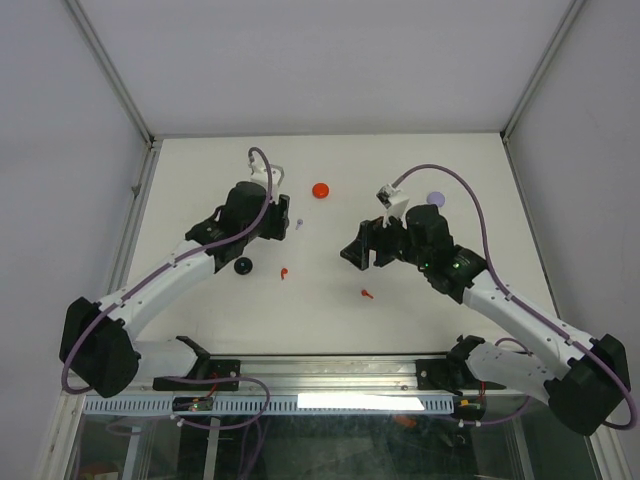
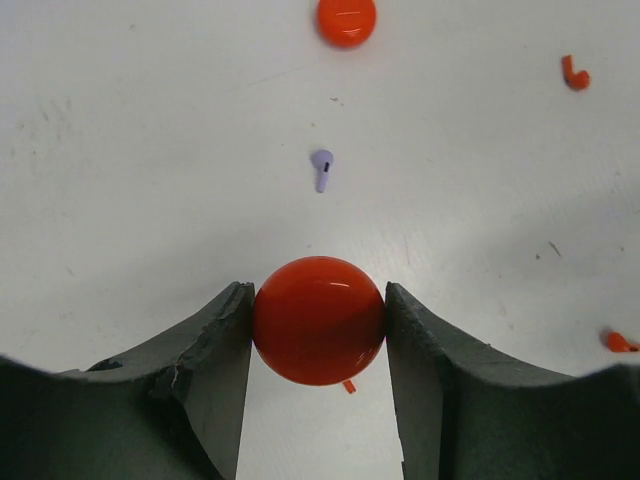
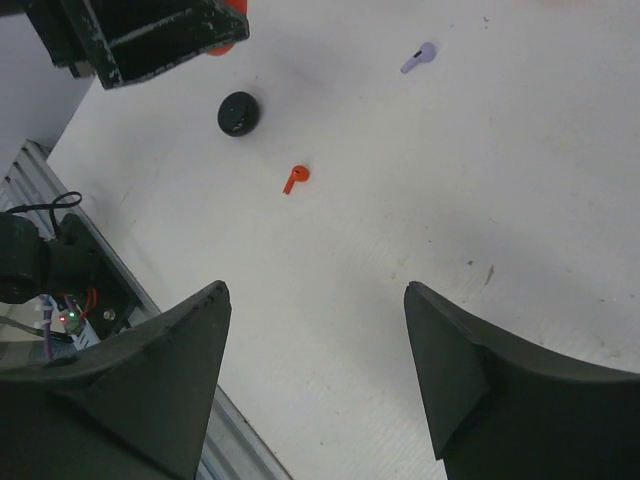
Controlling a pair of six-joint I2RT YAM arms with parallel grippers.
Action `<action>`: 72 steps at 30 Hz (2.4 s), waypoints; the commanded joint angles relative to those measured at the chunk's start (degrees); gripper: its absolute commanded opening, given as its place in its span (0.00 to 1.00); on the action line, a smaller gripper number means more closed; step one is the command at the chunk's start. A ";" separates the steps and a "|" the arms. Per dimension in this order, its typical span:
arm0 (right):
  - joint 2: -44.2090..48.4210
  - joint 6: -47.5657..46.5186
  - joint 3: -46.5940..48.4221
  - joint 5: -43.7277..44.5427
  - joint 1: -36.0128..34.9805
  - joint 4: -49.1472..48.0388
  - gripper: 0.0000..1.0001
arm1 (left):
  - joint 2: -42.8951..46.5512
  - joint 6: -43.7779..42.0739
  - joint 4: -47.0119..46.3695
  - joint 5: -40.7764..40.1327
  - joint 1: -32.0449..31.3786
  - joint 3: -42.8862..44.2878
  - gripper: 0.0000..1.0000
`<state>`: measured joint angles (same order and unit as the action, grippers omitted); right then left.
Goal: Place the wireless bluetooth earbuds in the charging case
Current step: Pick up the charging case at the center of the board.
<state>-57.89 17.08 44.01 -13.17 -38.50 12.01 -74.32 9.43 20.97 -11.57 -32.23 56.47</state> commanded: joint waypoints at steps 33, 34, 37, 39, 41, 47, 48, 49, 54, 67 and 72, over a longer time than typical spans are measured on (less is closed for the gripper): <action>-9.01 13.15 8.26 -18.60 2.00 -18.68 0.56 | 15.74 -44.11 -22.76 22.66 -16.37 -9.64 0.50; -9.22 13.44 8.14 -18.73 1.88 -19.17 0.55 | 15.59 -44.14 -22.93 22.60 -16.44 -9.58 0.50; -9.93 13.76 7.96 -19.62 1.42 -19.90 0.52 | 15.36 -44.54 -23.38 22.60 -16.53 -9.57 0.50; -10.29 13.77 7.89 -19.87 1.13 -19.91 0.50 | 15.31 -44.71 -23.52 22.54 -16.56 -9.56 0.49; -10.47 13.57 7.63 -19.88 0.90 -19.92 0.50 | 15.20 -44.88 -23.61 22.78 -16.55 -9.58 0.49; -11.68 13.38 7.37 -20.73 0.48 -19.96 0.47 | 15.02 -45.55 -23.70 23.64 -16.73 -9.42 0.50; -12.02 13.34 7.36 -20.89 0.42 -20.09 0.46 | 15.00 -45.67 -23.72 23.84 -16.75 -9.32 0.50; -12.25 13.45 7.32 -21.09 0.44 -20.28 0.44 | 15.08 -45.83 -23.74 23.94 -16.74 -9.35 0.50; -13.21 13.86 7.08 -22.73 0.38 -21.50 0.31 | 15.50 -46.30 -23.93 24.06 -16.88 -9.73 0.52; -10.80 10.85 3.90 -27.64 5.38 -25.54 0.01 | 19.52 -35.96 -26.11 19.03 -16.88 -12.92 0.82; -8.47 9.49 0.58 -29.89 8.27 -30.59 0.00 | 21.56 -25.27 -26.48 15.03 -16.48 -13.63 0.89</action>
<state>-70.04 28.80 46.13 -39.55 -31.88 -10.94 -55.35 -25.82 -1.63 7.20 -48.45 43.31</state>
